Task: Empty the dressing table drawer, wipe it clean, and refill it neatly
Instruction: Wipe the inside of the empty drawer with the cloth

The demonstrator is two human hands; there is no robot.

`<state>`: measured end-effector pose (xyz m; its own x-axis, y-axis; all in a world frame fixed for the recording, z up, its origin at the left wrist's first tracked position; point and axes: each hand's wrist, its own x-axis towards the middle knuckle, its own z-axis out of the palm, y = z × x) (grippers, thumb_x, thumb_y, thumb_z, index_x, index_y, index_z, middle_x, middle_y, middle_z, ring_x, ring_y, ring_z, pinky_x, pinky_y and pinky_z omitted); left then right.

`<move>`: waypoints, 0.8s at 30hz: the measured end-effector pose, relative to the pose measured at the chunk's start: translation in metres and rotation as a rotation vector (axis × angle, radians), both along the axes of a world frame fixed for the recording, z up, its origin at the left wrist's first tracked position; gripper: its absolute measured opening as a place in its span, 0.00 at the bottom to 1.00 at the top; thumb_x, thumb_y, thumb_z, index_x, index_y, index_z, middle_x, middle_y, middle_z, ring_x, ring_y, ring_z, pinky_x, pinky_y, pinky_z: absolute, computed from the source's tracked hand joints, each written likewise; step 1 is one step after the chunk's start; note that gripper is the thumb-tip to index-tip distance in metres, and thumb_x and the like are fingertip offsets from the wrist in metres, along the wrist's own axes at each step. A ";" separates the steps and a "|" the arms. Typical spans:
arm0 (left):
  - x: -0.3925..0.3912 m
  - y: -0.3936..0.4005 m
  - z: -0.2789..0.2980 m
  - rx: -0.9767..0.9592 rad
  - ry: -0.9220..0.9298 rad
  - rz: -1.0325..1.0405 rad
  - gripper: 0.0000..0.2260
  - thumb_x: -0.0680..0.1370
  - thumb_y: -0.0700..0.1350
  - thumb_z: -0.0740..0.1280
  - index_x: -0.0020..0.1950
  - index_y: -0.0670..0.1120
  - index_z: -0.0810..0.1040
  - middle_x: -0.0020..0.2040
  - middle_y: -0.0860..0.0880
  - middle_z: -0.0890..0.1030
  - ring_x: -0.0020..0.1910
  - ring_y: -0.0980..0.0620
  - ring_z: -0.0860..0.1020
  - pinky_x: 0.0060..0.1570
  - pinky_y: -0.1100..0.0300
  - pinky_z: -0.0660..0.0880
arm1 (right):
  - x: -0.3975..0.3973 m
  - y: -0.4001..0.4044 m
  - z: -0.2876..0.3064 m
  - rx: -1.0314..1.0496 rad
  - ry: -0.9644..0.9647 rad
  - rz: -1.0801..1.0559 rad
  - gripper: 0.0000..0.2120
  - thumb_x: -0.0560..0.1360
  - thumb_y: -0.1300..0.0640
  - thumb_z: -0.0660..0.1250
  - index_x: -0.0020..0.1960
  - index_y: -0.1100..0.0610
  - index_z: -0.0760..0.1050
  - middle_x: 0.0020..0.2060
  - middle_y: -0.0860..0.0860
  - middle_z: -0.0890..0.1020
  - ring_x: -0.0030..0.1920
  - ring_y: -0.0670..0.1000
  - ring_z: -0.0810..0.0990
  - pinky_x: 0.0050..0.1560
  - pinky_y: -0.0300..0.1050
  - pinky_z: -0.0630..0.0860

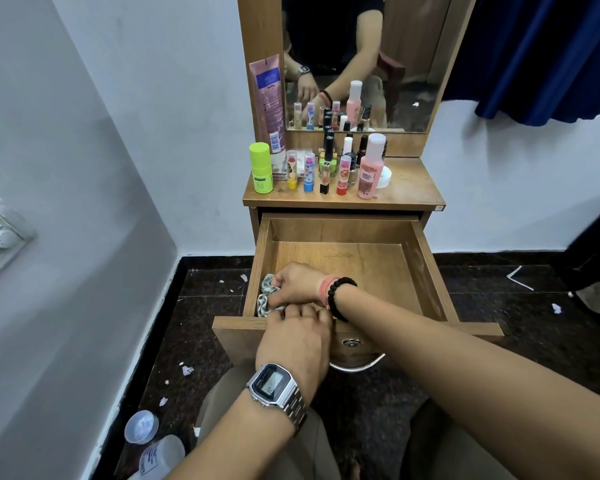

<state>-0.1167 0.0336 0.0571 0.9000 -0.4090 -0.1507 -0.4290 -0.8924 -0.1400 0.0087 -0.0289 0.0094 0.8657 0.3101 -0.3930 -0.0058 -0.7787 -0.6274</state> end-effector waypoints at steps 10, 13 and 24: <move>-0.001 0.004 0.002 -0.046 0.012 -0.006 0.15 0.81 0.42 0.50 0.67 0.45 0.64 0.65 0.43 0.71 0.65 0.42 0.68 0.60 0.48 0.64 | 0.016 -0.003 0.001 0.176 -0.268 -0.364 0.06 0.74 0.61 0.68 0.51 0.57 0.77 0.47 0.53 0.83 0.44 0.50 0.81 0.45 0.42 0.78; -0.002 0.004 0.003 -0.046 0.013 -0.008 0.12 0.81 0.42 0.50 0.63 0.45 0.65 0.64 0.43 0.72 0.64 0.42 0.68 0.60 0.48 0.64 | 0.033 -0.017 0.010 0.369 -0.378 -0.643 0.10 0.74 0.62 0.67 0.55 0.55 0.75 0.52 0.53 0.81 0.48 0.50 0.80 0.49 0.41 0.75; 0.001 0.005 0.001 -0.040 -0.019 -0.023 0.18 0.81 0.41 0.50 0.71 0.43 0.61 0.66 0.42 0.71 0.63 0.41 0.69 0.57 0.49 0.65 | 0.040 0.026 0.001 0.643 0.035 -0.552 0.29 0.76 0.58 0.64 0.74 0.51 0.59 0.53 0.51 0.74 0.49 0.50 0.75 0.52 0.43 0.73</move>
